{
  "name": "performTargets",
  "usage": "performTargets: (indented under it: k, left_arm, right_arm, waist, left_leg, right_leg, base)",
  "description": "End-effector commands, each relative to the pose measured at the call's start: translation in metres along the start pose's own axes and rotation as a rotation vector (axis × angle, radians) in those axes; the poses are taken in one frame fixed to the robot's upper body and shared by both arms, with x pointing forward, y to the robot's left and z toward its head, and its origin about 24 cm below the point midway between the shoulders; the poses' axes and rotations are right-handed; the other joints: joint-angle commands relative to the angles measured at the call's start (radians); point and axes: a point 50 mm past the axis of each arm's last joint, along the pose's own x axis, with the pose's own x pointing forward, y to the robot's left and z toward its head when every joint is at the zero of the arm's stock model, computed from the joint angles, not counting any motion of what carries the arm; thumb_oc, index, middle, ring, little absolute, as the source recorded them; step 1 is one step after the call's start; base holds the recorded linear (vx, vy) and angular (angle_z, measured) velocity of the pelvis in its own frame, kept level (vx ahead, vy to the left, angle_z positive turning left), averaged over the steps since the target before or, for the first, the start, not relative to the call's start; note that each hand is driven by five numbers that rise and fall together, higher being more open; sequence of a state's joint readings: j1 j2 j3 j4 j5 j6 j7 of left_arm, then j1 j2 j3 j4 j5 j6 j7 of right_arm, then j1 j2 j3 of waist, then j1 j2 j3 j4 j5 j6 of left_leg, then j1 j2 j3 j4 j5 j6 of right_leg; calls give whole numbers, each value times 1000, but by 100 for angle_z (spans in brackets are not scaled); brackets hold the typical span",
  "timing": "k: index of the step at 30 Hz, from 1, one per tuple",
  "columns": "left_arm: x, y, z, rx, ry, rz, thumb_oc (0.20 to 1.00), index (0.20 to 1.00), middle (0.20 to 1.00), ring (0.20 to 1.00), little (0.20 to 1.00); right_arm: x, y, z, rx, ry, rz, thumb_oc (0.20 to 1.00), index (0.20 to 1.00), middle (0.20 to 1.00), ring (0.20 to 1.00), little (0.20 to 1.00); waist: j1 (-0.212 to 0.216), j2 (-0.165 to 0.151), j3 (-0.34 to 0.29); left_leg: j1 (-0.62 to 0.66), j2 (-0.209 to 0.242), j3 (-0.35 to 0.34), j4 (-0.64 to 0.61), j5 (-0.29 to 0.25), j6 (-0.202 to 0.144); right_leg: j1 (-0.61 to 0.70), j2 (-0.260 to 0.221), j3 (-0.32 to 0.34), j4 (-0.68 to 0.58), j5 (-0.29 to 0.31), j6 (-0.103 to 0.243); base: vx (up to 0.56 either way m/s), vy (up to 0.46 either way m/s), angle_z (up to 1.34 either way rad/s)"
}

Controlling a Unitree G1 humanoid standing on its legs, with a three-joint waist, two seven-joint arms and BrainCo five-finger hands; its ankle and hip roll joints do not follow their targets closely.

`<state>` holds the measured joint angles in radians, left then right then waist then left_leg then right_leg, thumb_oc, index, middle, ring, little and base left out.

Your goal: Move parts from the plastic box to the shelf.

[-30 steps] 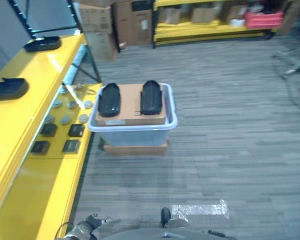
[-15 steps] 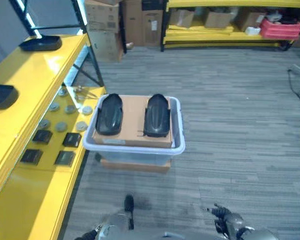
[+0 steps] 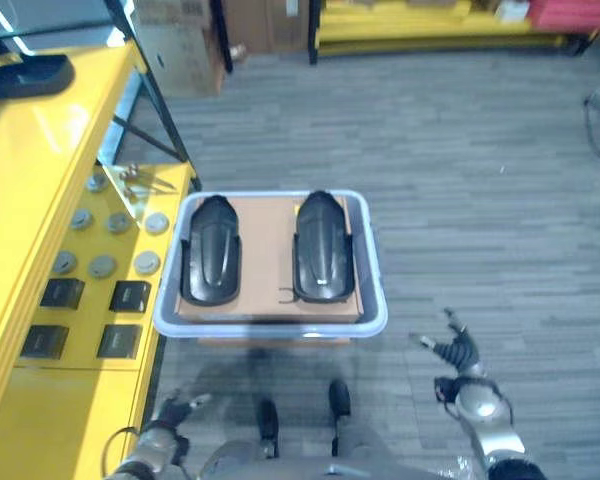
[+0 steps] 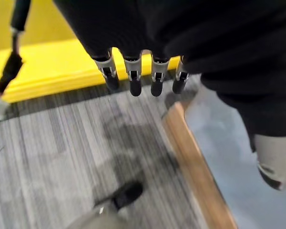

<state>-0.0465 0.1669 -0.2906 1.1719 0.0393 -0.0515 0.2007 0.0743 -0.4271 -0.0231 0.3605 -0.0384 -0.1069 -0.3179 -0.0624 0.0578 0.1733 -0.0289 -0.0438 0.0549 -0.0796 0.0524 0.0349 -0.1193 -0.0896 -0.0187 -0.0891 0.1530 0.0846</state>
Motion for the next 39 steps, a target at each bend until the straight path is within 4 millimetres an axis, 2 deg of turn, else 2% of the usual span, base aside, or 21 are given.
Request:
performTargets:
  k: [1,4,5,6,9,10,11,15,18,20,25,27,28,29,30,32,33,34,36,38,39]
  left_arm:
    - [5,13,2,135,22,31,1000,1000,1000,1000,1000]
    - [4,8,-2,158,36,12,1000,1000,1000,1000,1000]
    - [4,8,-2,168,42,14,1000,1000,1000,1000,1000]
    - [4,8,-2,168,42,14,1000,1000,1000,1000,1000]
    - [4,9,-3,118,60,44,1000,1000,1000,1000,1000]
    - [4,9,-2,116,59,45,1000,1000,1000,1000,1000]
    - [6,8,5,125,40,47,1000,1000,1000,1000,1000]
    - [7,4,17,149,-6,42,1000,1000,1000,1000,1000]
    - [8,4,24,144,-27,45,1000,1000,1000,1000,1000]
    - [9,7,27,142,-34,53,1000,1000,1000,1000,1000]
    - [10,12,34,136,-51,78,1000,1000,1000,1000,1000]
    - [11,14,34,125,-47,86,1000,1000,1000,1000,1000]
    - [11,15,34,124,-45,87,1000,1000,1000,1000,1000]
    - [11,15,34,121,-44,88,1000,1000,1000,1000,1000]
    - [11,16,34,121,-44,89,1000,1000,1000,1000,1000]
    - [11,18,34,119,-38,92,1000,1000,1000,1000,1000]
    - [11,19,31,123,-28,94,1000,1000,1000,1000,1000]
    - [11,19,31,123,-27,94,1000,1000,1000,1000,1000]
    - [11,22,26,125,-12,99,1000,1000,1000,1000,1000]
    - [10,22,23,134,-7,93,1000,1000,1000,1000,1000]
    - [10,22,23,134,-7,92,1000,1000,1000,1000,1000]
  right_arm:
    - [14,-15,33,-5,-178,-79,1000,1000,1000,1000,1000]
    - [22,-11,45,-39,-215,-89,1000,1000,1000,1000,1000]
    - [35,-6,66,-55,-266,-94,1000,1000,1000,1000,1000]
    - [35,-6,66,-54,-266,-94,1000,1000,1000,1000,1000]
    - [52,3,99,-12,-324,-131,1000,1000,1000,1000,1000]
    - [53,3,100,-11,-326,-131,1000,1000,1000,1000,1000]
    - [60,7,112,0,-339,-146,1000,1000,1000,1000,1000]
    - [79,3,132,86,-315,-225,1000,1000,1000,1000,1000]
    - [90,-3,151,70,-338,-256,1000,1000,1000,1000,1000]
    - [98,-6,159,37,-332,-261,1000,1000,1000,1000,1000]
    - [111,-5,160,-32,-254,-273,1000,1000,1000,1000,1000]
    - [114,9,143,-75,-156,-190,1000,1000,1000,1000,1000]
    - [115,12,140,-77,-132,-170,827,827,827,827,827]
    - [115,17,133,-87,-94,-140,699,699,699,699,699]
    - [115,17,133,-87,-95,-140,523,523,523,523,523]
    - [113,29,118,-102,-24,-79,385,385,385,385,385]
    - [107,44,104,-129,24,-16,200,200,200,200,200]
    - [107,44,104,-129,24,-15,200,200,200,200,200]
    - [94,66,83,-163,75,89,200,200,200,200,200]
    - [83,76,61,-213,126,159,200,200,200,200,200]
    - [83,76,61,-213,126,160,200,200,200,200,200]
  waist:
    - [21,-19,-9]
    - [33,-16,-6]
    - [47,-14,2]
    - [47,-14,2]
    - [78,-10,30]
    - [75,-10,30]
    - [87,-9,45]
    - [121,3,67]
    - [139,9,84]
    - [150,11,93]
    - [164,14,111]
    - [170,13,120]
    - [170,14,121]
    - [171,14,122]
    - [170,14,122]
    - [170,12,121]
    - [168,9,116]
    - [167,9,116]
    - [163,3,106]
    - [159,-3,85]
    - [159,-3,85]
  left_leg:
    - [-43,104,-10,-5,60,-98]
    - [-50,106,-11,-8,61,-100]
    - [-63,105,-17,-8,64,-102]
    - [-63,105,-17,-8,64,-102]
    - [-98,102,-31,-8,71,-107]
    - [-100,102,-32,-8,72,-107]
    - [-120,100,-40,-8,77,-109]
    - [-159,90,-63,-8,85,-111]
    - [-185,81,-77,-8,90,-112]
    - [-201,75,-85,-8,94,-113]
    - [-229,66,-95,-8,102,-114]
    - [-237,63,-98,-8,106,-114]
    - [-239,61,-99,-8,107,-114]
    - [-240,61,-100,-8,108,-114]
    - [-241,61,-100,-8,108,-114]
    - [-240,60,-102,-8,109,-115]
    - [-238,60,-100,-8,108,-115]
    - [-238,60,-100,-8,108,-115]
    - [-231,62,-98,-8,106,-115]
    - [-212,64,-98,-8,100,-114]
    - [-211,64,-98,-8,100,-114]
  right_leg:
    - [94,-12,-9,9,-73,36]
    - [91,-12,-15,4,-73,37]
    - [81,-13,-20,2,-70,36]
    - [81,-13,-20,2,-70,36]
    - [56,-19,-36,2,-63,38]
    - [55,-19,-37,2,-63,38]
    - [41,-22,-45,2,-58,38]
    - [17,-32,-67,2,-50,43]
    - [-1,-39,-78,2,-40,46]
    - [-13,-43,-83,2,-35,48]
    - [-35,-50,-94,2,-22,51]
    - [-37,-53,-98,2,-18,52]
    - [-38,-54,-99,2,-17,52]
    - [-39,-55,-101,2,-17,52]
    - [-39,-55,-101,2,-17,52]
    - [-39,-55,-103,2,-15,52]
    - [-36,-55,-103,2,-16,51]
    - [-36,-55,-103,2,-17,52]
    - [-29,-55,-106,2,-19,51]
    - [-11,-56,-107,2,-25,51]
    - [-11,-56,-107,2,-25,51]
  base:
    - [35,-21,-3]
    - [-2,-9,0]
    - [0,0,0]
    - [-47,-4,7]
    - [-62,-2,14]
    - [-65,1,28]
    - [-67,1,40]
    - [-58,22,26]
    - [-46,35,23]
    - [-27,27,17]
    - [-27,31,13]
    - [-10,33,13]
    - [-14,30,8]
    - [-9,21,4]
    - [0,0,0]
    - [0,0,0]
    - [0,0,0]
    - [0,0,0]
    - [0,0,0]
    - [29,-34,0]
    - [37,-48,-2]
